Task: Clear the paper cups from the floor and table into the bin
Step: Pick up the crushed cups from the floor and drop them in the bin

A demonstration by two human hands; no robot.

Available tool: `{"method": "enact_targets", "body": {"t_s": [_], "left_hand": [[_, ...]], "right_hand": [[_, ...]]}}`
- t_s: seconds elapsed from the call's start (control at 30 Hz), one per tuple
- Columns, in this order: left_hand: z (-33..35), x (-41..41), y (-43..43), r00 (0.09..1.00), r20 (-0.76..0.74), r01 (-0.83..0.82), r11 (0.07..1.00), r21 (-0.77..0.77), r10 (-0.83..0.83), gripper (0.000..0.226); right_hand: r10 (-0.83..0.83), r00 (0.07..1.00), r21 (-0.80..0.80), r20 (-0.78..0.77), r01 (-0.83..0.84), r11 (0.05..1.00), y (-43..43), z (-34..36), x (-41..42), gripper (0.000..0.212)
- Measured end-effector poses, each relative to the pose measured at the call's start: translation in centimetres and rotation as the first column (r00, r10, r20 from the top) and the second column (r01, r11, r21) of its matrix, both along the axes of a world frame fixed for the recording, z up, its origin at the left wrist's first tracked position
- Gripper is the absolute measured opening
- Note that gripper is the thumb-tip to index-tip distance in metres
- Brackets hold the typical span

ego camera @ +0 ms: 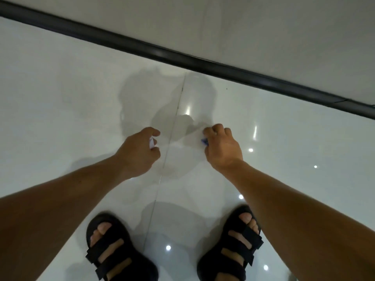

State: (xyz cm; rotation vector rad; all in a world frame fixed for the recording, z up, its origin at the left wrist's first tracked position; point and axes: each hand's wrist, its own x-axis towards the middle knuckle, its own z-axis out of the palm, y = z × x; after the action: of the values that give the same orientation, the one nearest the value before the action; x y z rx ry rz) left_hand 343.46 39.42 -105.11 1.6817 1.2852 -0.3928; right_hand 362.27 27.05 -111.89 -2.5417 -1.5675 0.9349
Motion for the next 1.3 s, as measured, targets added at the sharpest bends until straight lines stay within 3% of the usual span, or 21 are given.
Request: {"method": "enact_targets", "body": {"t_s": [0.13,0.3,0.53,0.7,0.87,1.07,1.2,1.3], "left_hand": [[5.4,-1.1,1.1,0.999,0.032,0.027,1.000,0.013,-0.027,0.040],[14.2,-4.3,3.4,0.999,0.033,-0.042,0.998,0.037,0.041,0.041],[28.6,-11.6,5.2,0.970,0.075,-0.234,0.971,0.056,0.230,0.042],[39.1,-18.3,5.3,0.936,0.068,-0.349,0.934,0.073,0.345,0.043],[48.9,-26.1,5.8,0.915,0.093,-0.399,0.913,0.081,0.392,0.047],[57.6,-34.2,8.2,0.842,0.112,-0.538,0.836,0.106,0.527,0.047],[61.3,-38.2,11.7,0.838,0.104,-0.546,0.813,0.203,0.536,0.047],[63.3,-39.9,15.3,0.833,0.100,-0.550,0.798,0.246,0.544,0.047]], "right_hand": [[-0.105,0.982,0.093,-0.158,0.121,0.988,-1.1,5.7,-4.3,0.036],[-0.018,0.976,0.184,-0.216,0.059,0.981,2.6,15.0,-8.2,0.022],[0.181,0.952,0.330,-0.249,-0.092,0.940,8.8,30.9,-12.3,0.018],[0.386,0.912,0.269,-0.138,-0.340,0.901,12.0,41.6,-17.0,0.032],[0.620,0.783,0.128,-0.060,-0.610,0.782,16.3,51.9,-23.1,0.048],[0.649,0.756,0.133,-0.082,-0.637,0.759,21.4,60.8,-31.9,0.040],[0.633,0.756,0.188,-0.165,-0.606,0.773,25.9,65.5,-36.4,0.039],[0.665,0.736,0.212,-0.127,-0.635,0.743,29.9,67.8,-38.7,0.041]]}}
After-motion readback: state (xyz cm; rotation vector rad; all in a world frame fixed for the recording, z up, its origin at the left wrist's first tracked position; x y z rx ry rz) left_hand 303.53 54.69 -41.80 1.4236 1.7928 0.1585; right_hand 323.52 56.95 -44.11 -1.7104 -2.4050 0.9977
